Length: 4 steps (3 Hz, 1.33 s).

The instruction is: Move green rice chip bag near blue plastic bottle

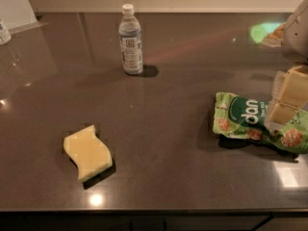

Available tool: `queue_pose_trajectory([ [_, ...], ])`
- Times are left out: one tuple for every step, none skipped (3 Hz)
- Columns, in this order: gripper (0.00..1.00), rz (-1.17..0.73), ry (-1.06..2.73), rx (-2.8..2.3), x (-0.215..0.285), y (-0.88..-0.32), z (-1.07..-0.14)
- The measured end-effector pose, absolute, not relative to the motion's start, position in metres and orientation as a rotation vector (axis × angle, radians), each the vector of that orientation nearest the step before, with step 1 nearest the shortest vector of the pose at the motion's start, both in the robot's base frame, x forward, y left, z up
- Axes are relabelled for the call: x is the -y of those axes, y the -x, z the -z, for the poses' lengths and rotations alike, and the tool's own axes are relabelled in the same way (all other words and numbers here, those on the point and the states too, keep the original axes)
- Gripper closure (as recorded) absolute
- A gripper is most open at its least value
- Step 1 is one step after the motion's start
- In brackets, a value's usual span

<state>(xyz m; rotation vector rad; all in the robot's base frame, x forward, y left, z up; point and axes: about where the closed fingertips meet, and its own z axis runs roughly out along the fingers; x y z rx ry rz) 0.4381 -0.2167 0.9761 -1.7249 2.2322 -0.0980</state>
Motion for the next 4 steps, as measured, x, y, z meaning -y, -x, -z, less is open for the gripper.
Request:
queue_pose_trajectory([
  [0.0, 0.098, 1.725, -2.232, 0.217, -0.438, -0.976],
  [0.0, 0.093, 1.732, -2.246, 0.222, -0.45, -0.962],
  [0.0, 0.089, 1.736, -2.283, 0.234, -0.463, -0.938],
  [0.0, 0.081, 1.734, -2.339, 0.252, -0.467, -0.918],
])
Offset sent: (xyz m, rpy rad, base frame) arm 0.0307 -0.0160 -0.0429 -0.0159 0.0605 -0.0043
